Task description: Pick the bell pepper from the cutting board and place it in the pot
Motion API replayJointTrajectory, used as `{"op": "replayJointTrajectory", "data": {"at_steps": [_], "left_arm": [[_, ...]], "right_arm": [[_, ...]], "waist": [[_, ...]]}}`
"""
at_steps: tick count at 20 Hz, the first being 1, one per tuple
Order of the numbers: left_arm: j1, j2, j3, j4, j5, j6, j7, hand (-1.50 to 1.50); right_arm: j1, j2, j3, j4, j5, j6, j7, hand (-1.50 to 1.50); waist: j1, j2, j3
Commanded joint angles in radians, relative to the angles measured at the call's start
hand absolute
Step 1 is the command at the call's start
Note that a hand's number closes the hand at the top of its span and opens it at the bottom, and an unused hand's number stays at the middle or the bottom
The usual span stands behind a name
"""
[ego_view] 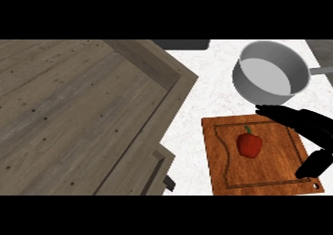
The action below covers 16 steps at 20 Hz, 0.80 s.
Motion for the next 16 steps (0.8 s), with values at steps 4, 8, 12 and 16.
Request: {"op": "replayJointTrajectory", "data": {"at_steps": [4,8,12,16], "left_arm": [[-0.032,-0.03,0.045,0.134,0.011,-0.05,-0.078,0.0],[-0.003,-0.022,0.032,0.005,0.0,-0.033,-0.002,0.0],[-0.041,-0.027,0.043,0.073,-0.009,-0.043,-0.018,0.0],[-0.027,-0.035,0.036,0.014,-0.008,-0.042,0.014,0.0]], "right_arm": [[0.051,0.104,-0.013,-0.038,0.092,-0.038,-0.027,-1.5],[0.062,0.192,0.022,-0.058,0.19,-0.074,0.073,-1.5],[-0.001,0.194,-0.007,-0.005,0.242,-0.033,0.097,-1.5],[-0.034,0.272,-0.006,0.117,0.287,-0.063,0.064,-1.5]], "waist": [[-0.007,0.004,-0.003],[-0.002,0.003,-0.003],[-0.004,0.004,-0.003],[0.001,0.004,-0.002]]}}
